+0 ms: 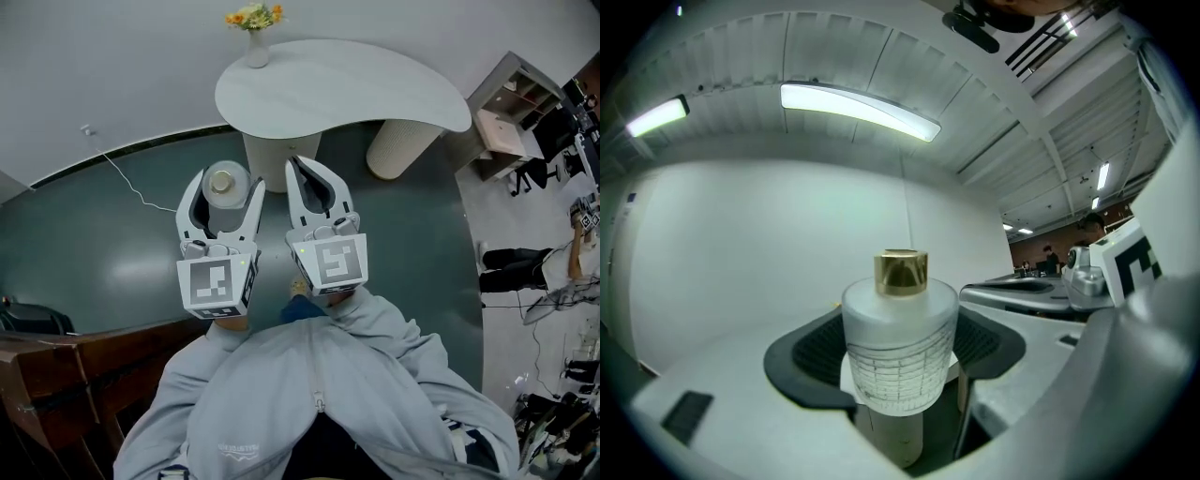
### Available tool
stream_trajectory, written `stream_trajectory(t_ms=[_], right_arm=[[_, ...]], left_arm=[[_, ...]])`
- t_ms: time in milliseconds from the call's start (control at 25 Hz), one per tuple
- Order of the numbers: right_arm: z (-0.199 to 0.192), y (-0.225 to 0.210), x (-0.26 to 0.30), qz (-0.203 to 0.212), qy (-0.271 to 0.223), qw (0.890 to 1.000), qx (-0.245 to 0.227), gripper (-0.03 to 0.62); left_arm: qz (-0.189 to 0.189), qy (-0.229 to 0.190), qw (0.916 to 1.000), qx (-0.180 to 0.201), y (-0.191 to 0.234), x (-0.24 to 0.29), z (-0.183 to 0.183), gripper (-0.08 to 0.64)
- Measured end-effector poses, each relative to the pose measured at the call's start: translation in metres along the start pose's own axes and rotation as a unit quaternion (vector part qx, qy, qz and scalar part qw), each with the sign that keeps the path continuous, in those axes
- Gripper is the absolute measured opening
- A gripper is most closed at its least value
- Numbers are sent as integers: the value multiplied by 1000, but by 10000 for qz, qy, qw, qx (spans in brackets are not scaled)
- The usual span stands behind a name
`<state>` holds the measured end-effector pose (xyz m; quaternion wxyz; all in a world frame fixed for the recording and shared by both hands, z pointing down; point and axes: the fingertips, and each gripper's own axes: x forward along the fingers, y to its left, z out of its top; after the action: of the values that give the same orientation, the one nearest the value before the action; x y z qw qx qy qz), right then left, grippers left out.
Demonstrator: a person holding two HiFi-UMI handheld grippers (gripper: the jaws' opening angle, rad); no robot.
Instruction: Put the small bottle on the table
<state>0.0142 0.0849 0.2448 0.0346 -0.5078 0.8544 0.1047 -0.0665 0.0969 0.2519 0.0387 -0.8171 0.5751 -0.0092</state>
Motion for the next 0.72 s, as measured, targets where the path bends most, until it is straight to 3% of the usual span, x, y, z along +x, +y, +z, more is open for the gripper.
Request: stream_trajectory(t_ms=[440, 720], right_arm=[[-26, -52, 64, 351, 42, 9994, 6, 26], [-28, -72, 84, 444, -46, 9989, 127, 26]], left_arm=[[347, 58, 9994, -12, 12, 83, -12, 331], [487, 94, 9987, 142, 12, 107, -6, 331]])
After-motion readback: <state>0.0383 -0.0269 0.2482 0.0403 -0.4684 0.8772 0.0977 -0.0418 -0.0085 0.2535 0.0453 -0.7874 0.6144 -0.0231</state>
